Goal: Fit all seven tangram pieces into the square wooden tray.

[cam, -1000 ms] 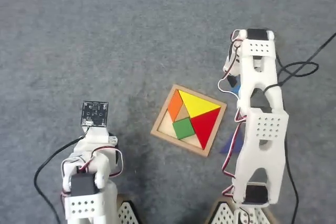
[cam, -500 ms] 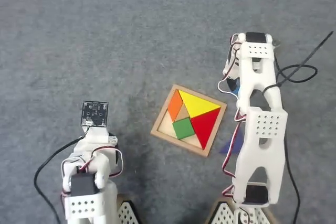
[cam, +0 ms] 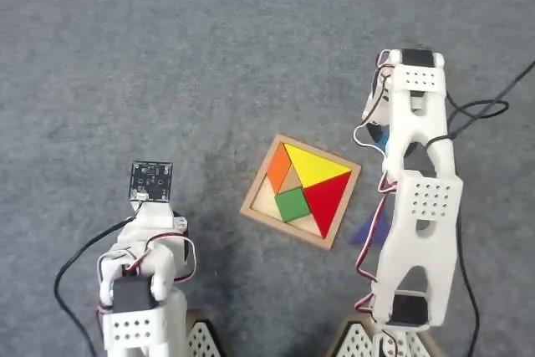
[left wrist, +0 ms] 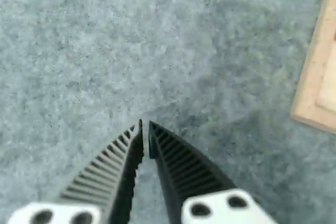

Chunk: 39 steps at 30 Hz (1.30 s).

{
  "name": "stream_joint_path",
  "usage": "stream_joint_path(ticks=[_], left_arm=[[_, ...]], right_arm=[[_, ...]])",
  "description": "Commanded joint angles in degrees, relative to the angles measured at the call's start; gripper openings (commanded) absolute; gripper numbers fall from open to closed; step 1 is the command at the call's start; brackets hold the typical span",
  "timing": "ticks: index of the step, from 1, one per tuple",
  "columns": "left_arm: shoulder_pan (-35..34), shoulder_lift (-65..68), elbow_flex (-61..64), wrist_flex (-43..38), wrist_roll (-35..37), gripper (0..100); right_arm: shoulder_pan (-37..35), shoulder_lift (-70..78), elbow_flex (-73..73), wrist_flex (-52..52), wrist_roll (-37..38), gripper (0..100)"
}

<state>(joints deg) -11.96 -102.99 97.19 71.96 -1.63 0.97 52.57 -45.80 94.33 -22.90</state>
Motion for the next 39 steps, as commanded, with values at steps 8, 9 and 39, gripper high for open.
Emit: stream_joint_path(ticks=[8,9,39], left_arm=[[-0.18,-0.97,-0.75,0.26,0.88,2],[-0.18,-0.97,-0.75,0.26,0.88,2],[-0.18,-0.97,-0.75,0.26,0.88,2]], right_arm=[[0.31,1.54,-3.52,-4.00,4.84,22.4],[0.31,2.24,-3.52,-4.62,4.92,22.3],[-3.03,-3.38,-12.66,8.66,20.48,8.9]])
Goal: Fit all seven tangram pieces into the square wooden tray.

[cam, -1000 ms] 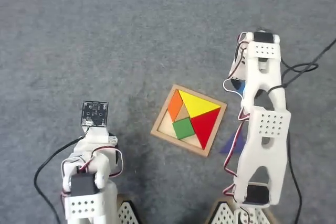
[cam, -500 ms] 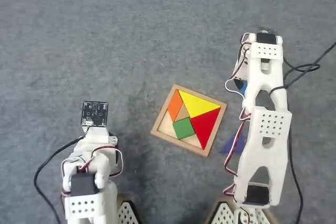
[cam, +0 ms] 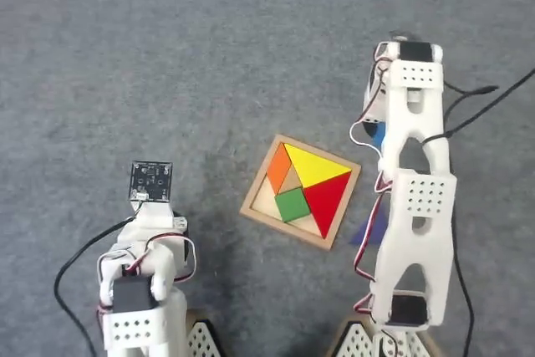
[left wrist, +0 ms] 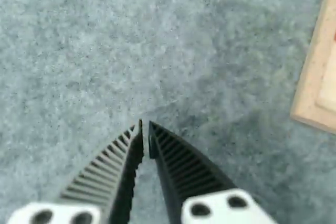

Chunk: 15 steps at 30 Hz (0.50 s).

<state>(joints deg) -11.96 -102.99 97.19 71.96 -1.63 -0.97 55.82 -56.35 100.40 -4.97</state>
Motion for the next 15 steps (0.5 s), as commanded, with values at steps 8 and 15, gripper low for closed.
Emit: stream_joint_path(ticks=[8,15], left_arm=[[-0.18,-0.97,-0.75,0.26,0.88,2],[-0.18,-0.97,-0.75,0.26,0.88,2]], right_arm=[[-5.85,-28.97,21.10,2.51,7.21,8.9],[-18.51,-49.89,50.64,-8.22,10.20,9.1]])
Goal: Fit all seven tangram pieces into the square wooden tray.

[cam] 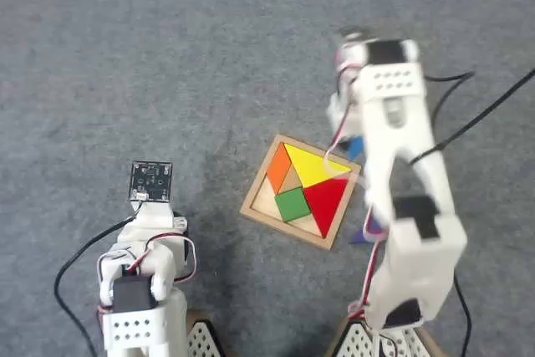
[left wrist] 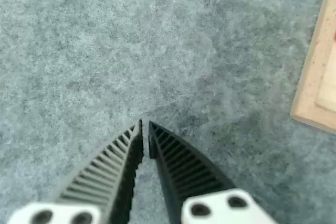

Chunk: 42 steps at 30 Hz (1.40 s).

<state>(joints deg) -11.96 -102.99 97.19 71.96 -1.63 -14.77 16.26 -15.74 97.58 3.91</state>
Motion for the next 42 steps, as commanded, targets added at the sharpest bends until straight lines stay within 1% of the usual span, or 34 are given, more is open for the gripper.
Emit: stream_joint_path(ticks=[1,4,7,12,18,23,27,33,39,42], left_arm=[[-0.18,-0.97,-0.75,0.26,0.88,2],[-0.18,-0.97,-0.75,0.26,0.88,2],[-0.18,-0.97,-0.75,0.26,0.88,2],[-0.18,-0.97,-0.75,0.26,0.88,2],[-0.18,-0.97,-0.75,0.26,0.88,2],[-0.18,-0.97,-0.75,0.26,0.88,2],[-0.18,-0.97,-0.75,0.26,0.88,2],[-0.18,-0.97,-0.75,0.26,0.88,2],[-0.18,-0.97,-0.75,0.26,0.88,2],[-0.18,-0.97,-0.75,0.26,0.88,2]], right_arm=[[-6.37,-11.91,13.36,-7.52,1.41,9.1],[-10.42,-14.46,20.92,-12.00,1.41,9.1],[-14.55,-14.73,25.49,-14.37,2.02,9.1],[-19.47,-14.73,30.59,-14.73,7.65,9.1],[-19.74,-14.64,33.23,-15.43,17.76,9.1],[-19.91,-14.64,38.51,-21.23,23.65,9.1],[-19.91,-14.64,40.79,-23.96,24.00,9.4],[-19.91,-14.64,42.73,-23.87,24.26,9.8],[-19.91,-14.64,43.78,-22.64,26.64,19.8],[-19.91,-14.64,43.69,-22.55,26.64,21.0]])
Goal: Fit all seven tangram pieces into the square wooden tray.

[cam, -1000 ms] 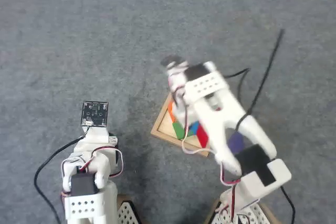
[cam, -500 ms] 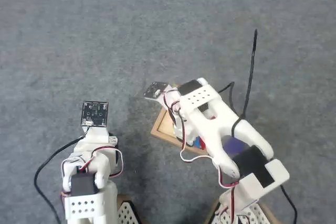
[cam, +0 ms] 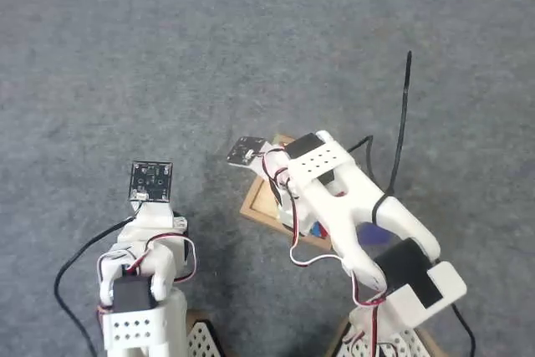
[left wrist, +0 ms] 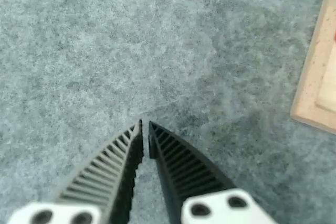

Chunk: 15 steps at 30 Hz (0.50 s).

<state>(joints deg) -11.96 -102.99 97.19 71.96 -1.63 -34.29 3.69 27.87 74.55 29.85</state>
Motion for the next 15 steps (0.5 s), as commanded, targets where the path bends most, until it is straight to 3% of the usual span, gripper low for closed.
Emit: stream_joint_path(ticks=[1,8,15], left_arm=[[-0.18,-0.97,-0.75,0.26,0.88,2],[-0.18,-0.97,-0.75,0.26,0.88,2],[-0.18,-0.97,-0.75,0.26,0.88,2]], right_arm=[[-0.40,-2.07,0.09,0.48,0.70,21.0],[0.48,-4.09,-0.97,1.10,-0.35,21.0],[8.13,-24.57,3.08,7.25,-5.27,20.9]])
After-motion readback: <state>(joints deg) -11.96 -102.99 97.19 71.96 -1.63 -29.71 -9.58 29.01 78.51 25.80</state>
